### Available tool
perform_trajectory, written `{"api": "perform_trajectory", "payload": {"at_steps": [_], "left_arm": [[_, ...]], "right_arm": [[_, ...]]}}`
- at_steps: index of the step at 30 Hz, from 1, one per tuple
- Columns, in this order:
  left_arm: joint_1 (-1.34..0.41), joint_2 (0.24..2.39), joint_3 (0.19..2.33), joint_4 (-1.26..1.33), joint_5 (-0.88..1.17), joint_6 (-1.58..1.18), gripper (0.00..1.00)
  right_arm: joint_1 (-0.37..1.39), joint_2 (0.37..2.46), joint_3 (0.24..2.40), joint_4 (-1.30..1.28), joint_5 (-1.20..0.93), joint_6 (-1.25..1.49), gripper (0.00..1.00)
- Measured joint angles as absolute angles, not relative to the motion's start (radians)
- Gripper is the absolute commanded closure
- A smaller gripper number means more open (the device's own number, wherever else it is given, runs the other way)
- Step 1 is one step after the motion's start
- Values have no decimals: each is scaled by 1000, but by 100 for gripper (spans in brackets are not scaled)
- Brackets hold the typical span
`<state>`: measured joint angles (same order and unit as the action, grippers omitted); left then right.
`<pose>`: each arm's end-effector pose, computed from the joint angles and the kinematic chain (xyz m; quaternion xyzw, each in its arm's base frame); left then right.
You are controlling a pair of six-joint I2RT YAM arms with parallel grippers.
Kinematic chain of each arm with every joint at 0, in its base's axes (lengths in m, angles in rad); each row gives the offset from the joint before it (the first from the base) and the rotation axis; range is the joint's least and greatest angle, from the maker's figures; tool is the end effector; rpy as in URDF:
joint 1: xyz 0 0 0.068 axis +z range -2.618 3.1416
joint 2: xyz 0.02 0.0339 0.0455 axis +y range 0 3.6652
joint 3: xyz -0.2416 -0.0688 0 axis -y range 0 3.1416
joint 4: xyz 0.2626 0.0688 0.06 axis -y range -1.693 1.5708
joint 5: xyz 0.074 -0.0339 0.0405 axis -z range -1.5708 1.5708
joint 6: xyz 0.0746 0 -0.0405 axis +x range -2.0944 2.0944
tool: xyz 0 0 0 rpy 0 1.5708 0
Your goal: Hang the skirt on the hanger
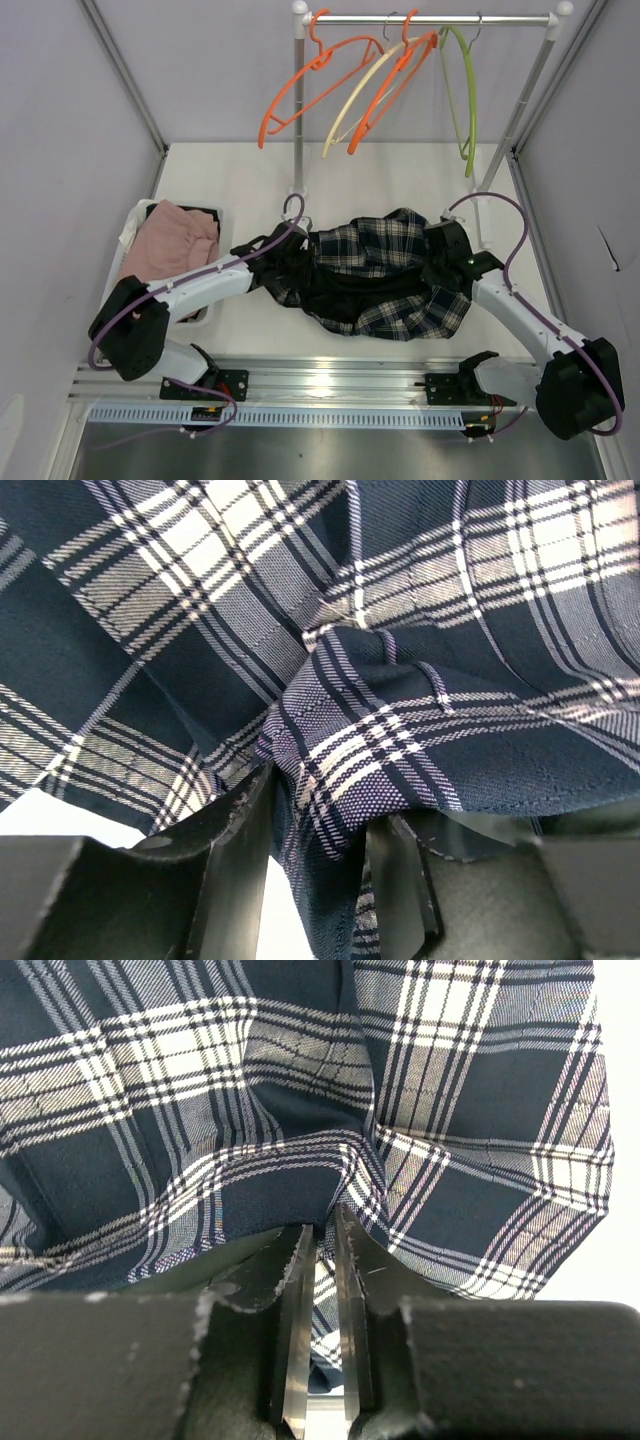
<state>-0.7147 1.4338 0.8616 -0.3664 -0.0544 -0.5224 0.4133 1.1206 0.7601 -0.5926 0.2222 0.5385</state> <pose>0.2504 -0.2119 0.1413 0.0828 0.9465 -0.1591 0.2682 0.2509 0.0921 0.1749 0.0929 0.9428 0.0445 0.3169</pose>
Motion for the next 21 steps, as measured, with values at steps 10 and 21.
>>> {"api": "perform_trajectory", "payload": {"at_steps": [10,21], "left_arm": [[-714,1238,767,-355,-18,-524,47],[-724,1214,699,-353,6,-526,64]], "right_arm": [[325,1226,781,-570,171,506,90],[328,1258,809,-561,148,497,65]]}}
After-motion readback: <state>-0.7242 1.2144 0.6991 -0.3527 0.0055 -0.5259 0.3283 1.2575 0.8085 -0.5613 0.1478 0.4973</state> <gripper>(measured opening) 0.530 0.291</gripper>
